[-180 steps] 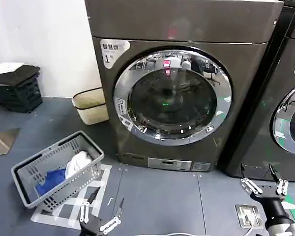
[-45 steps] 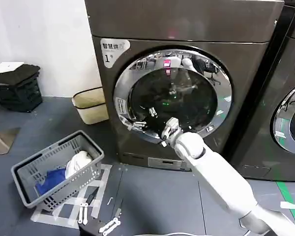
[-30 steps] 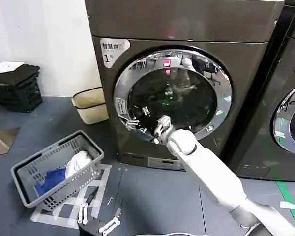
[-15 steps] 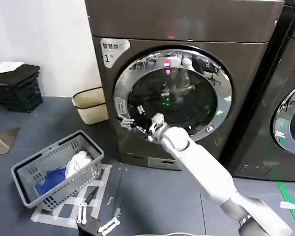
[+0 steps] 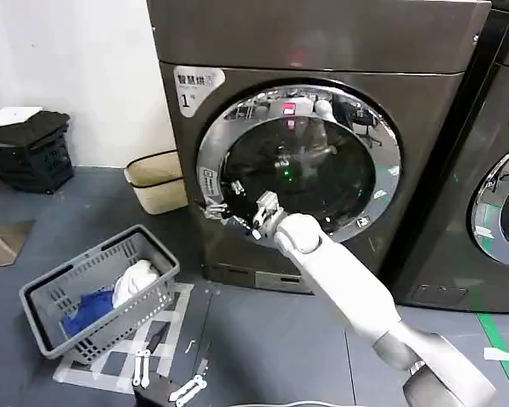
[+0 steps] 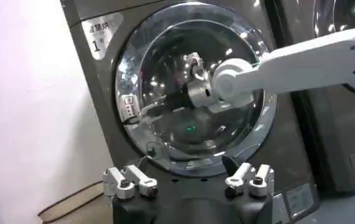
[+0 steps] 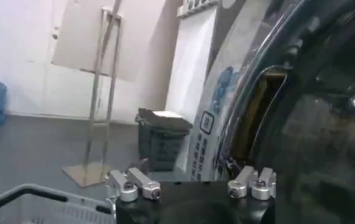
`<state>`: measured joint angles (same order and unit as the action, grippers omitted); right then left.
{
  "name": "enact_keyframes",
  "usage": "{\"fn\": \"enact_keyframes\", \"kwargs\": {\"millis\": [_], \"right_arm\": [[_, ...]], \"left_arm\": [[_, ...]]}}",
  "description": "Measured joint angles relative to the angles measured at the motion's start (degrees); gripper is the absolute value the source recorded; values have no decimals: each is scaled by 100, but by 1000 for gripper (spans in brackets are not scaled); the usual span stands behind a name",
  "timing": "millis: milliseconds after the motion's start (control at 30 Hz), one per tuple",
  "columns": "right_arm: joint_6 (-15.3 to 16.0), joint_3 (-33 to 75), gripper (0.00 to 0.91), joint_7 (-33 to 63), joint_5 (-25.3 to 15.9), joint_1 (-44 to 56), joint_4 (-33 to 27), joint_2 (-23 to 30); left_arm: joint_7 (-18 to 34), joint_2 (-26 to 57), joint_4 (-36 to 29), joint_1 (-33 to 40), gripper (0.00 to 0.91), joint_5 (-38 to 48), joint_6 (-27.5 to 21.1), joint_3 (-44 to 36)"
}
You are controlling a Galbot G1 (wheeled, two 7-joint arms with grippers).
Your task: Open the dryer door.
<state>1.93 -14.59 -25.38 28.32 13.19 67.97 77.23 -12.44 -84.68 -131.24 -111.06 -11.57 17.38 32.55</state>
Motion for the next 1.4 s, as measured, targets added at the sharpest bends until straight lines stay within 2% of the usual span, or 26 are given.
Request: {"fn": "enact_keyframes", "kwargs": {"millis": [133, 267, 433, 800, 1100, 1400], "right_arm": [[-10, -28, 907, -245, 204, 79, 144, -118], [-182, -96, 907, -469, 486, 157, 320, -256], [-311, -167, 907, -754, 657, 239, 594, -510], [-516, -333, 907, -1594, 1337, 286, 1141, -1168], [-643, -242, 907, -2720, 1844, 279, 1167, -1511], [-623, -112, 907, -3776, 2042, 340, 1181, -1742]], "left_arm": [[0, 1, 19, 20, 907, 20, -8, 3], [0, 13, 41, 54, 907, 98, -50, 29], [-35, 54, 39, 134, 907, 318, -199, 128], [-170, 202, -29, 386, 907, 842, -530, 447], [-207, 295, -3, 556, 907, 1057, -660, 689], [-304, 411, 37, 743, 907, 1505, -960, 952]]}}
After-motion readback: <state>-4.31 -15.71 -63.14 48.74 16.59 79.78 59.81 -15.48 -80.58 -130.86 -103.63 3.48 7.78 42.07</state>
